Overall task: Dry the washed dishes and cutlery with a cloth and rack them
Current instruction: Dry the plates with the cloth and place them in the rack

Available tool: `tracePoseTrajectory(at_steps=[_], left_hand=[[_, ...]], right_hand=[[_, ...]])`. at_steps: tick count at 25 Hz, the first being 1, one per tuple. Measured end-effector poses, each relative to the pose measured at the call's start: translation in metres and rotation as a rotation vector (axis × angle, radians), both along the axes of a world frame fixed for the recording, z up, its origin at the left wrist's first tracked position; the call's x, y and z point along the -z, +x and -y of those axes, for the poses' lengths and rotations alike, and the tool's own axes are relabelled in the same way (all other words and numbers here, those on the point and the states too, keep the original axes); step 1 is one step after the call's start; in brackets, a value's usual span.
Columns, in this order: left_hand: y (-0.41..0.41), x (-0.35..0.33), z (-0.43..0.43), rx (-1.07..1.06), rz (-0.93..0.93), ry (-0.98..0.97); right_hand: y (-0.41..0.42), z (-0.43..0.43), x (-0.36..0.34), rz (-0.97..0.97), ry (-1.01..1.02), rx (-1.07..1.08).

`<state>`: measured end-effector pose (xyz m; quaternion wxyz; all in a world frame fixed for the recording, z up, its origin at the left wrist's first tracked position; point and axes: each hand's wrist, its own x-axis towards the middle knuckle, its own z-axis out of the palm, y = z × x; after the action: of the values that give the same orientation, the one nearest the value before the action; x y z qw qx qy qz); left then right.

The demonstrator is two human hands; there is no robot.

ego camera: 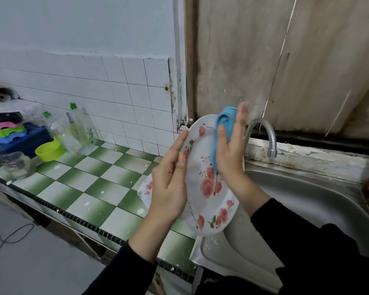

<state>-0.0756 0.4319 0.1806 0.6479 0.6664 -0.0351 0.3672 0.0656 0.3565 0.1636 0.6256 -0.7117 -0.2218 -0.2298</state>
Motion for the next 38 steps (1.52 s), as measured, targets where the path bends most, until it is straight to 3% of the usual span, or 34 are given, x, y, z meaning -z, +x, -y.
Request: tracePoseTrajectory(at_steps=[4,5,7,9,12,15,17,19,21,24,26,28,30,33,35,38], left_hand=[[0.003,-0.013,-0.015,-0.065,0.056,-0.13],[0.002,-0.017,-0.022,-0.065,0.08,-0.167],[-0.004,-0.021,-0.029,-0.04,0.103,-0.191],[-0.009,-0.02,-0.022,0.001,0.1,-0.143],[-0.006,-0.014,-0.005,0.036,0.095,-0.052],[-0.001,-0.014,-0.006,0.031,0.088,-0.039],[-0.002,-0.019,-0.018,0.023,0.109,-0.115],[-0.006,-0.024,-0.027,-0.004,0.117,-0.159],[-0.012,-0.025,-0.023,0.009,0.114,-0.145],[-0.016,-0.022,-0.01,0.06,0.095,-0.078],[-0.012,-0.017,-0.005,0.094,0.074,-0.051],[-0.006,-0.013,-0.003,0.061,0.051,-0.051],[0.0,-0.013,-0.004,-0.038,0.019,-0.101],[-0.001,-0.021,-0.015,-0.119,0.065,-0.181],[-0.005,-0.024,-0.028,-0.123,0.086,-0.22],[-0.01,-0.02,-0.03,-0.052,0.048,-0.234]], right_hand=[[-0.063,-0.011,0.037,0.435,-0.231,-0.45],[-0.059,-0.003,0.056,0.488,-0.307,-0.445],[-0.032,0.014,0.072,0.368,-0.321,-0.307],[-0.002,0.022,0.062,0.158,-0.226,-0.125],[0.004,0.009,0.021,0.1,-0.068,-0.053],[-0.038,-0.013,0.01,0.293,-0.066,-0.278],[-0.053,-0.009,0.042,0.548,-0.219,-0.429],[-0.04,0.009,0.083,0.651,-0.367,-0.399],[-0.019,0.026,0.104,0.508,-0.378,-0.26],[0.008,0.025,0.077,0.23,-0.163,-0.039],[0.009,0.009,0.034,0.165,-0.008,0.036],[-0.013,-0.012,0.004,0.186,0.056,-0.047],[-0.043,-0.022,0.006,0.323,0.015,-0.254],[-0.061,-0.009,0.069,0.558,-0.248,-0.486],[-0.044,0.01,0.102,0.439,-0.347,-0.448],[-0.005,0.021,0.091,0.096,-0.209,-0.155]])
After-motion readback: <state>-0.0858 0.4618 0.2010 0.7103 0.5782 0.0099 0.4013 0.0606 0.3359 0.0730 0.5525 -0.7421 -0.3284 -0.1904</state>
